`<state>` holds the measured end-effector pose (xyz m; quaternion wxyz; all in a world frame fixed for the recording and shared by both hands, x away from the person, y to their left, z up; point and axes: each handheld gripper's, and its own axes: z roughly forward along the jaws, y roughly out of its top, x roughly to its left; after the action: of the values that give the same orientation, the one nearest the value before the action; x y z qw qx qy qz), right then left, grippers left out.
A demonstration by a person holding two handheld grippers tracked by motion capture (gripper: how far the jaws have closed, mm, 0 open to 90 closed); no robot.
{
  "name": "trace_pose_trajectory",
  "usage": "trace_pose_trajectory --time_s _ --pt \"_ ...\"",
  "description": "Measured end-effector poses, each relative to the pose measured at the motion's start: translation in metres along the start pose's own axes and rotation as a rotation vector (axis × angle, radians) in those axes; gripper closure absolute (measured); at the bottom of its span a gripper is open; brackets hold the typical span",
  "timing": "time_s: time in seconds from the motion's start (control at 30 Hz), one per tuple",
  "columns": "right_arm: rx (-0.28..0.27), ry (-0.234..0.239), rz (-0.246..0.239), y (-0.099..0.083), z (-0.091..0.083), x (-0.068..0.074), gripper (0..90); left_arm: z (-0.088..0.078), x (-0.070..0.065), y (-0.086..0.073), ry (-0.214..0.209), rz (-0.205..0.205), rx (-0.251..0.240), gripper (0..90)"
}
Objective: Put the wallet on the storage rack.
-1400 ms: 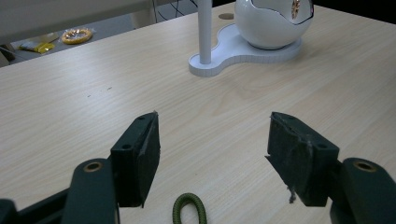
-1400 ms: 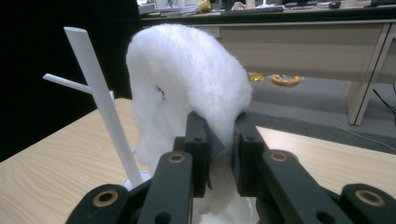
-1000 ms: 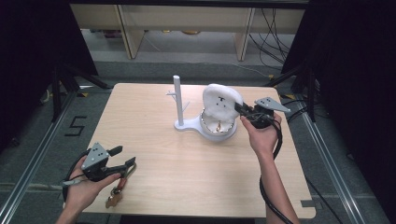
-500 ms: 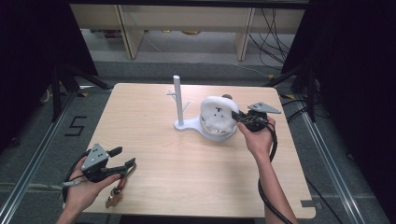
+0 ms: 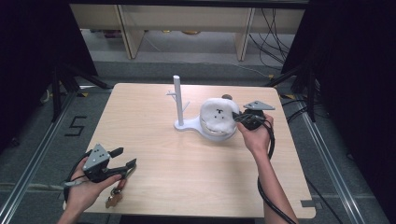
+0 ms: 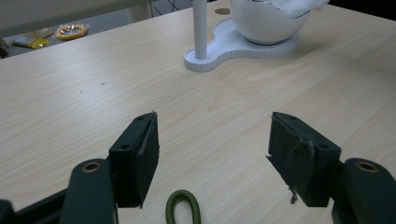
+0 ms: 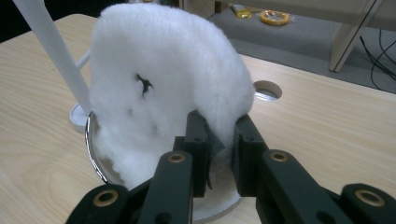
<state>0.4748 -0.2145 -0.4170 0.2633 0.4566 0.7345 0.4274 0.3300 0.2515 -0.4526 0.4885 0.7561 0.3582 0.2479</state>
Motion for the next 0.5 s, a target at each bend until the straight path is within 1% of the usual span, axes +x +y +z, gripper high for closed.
trace_pose_trajectory --time_s 0.03,0.07,0.1,0.13,0.17,0.2,0.23,0.3,0.33,0.37,0.4,0.43,0.47,0.5 --pt "0.000 0.000 0.000 0.0000 0.0000 0.0000 79.9 0.0000 0.0000 0.0000 0.000 0.000 0.000 33.0" --pt "0.011 -0.016 -0.005 0.0005 0.0005 0.0018 79.8 -0.0010 -0.0006 0.0000 0.007 -0.004 0.010 33.0" --pt "0.014 -0.012 -0.002 0.0007 0.0011 0.0021 79.8 -0.0007 -0.0004 -0.0003 0.005 -0.001 0.010 33.0" --pt "0.018 -0.018 0.006 0.0005 0.0011 0.0035 79.8 -0.0006 -0.0007 -0.0006 0.005 -0.004 0.010 33.0" --pt "0.043 -0.024 0.029 0.0006 -0.0003 0.0056 79.8 0.0002 -0.0001 -0.0008 0.000 0.002 0.005 33.0" --pt "0.023 -0.032 -0.022 0.0006 0.0022 0.0018 79.7 0.0007 -0.0004 -0.0011 -0.003 -0.003 0.002 33.0" --pt "0.017 -0.030 -0.015 0.0005 0.0031 0.0022 79.7 0.0008 -0.0002 -0.0012 -0.004 0.000 0.002 33.0" --pt "0.025 -0.034 -0.020 0.0007 0.0023 0.0025 79.7 0.0008 -0.0003 -0.0013 -0.004 -0.001 0.003 33.0" --pt "0.022 -0.047 -0.024 0.0008 0.0024 0.0033 79.6 0.0008 -0.0002 -0.0014 -0.004 -0.001 0.003 33.0" --pt "0.022 -0.045 -0.031 0.0005 0.0029 0.0030 79.6 0.0009 -0.0001 -0.0014 -0.004 0.001 0.003 33.0" --pt "0.033 -0.040 -0.015 0.0009 0.0028 0.0044 79.4 0.0009 -0.0001 -0.0015 -0.004 0.000 0.004 33.0" --pt "0.033 -0.040 -0.015 0.0009 0.0028 0.0044 79.4 0.0009 -0.0001 -0.0015 -0.004 0.000 0.004 32.9" --pt "0.019 -0.057 -0.032 0.0004 0.0047 0.0045 78.4 0.0001 -0.0007 -0.0015 0.005 -0.003 0.013 32.8" --pt "0.019 -0.057 -0.032 0.0004 0.0047 0.0045 78.4 0.0001 -0.0007 -0.0015 0.005 -0.003 0.013 32.7"
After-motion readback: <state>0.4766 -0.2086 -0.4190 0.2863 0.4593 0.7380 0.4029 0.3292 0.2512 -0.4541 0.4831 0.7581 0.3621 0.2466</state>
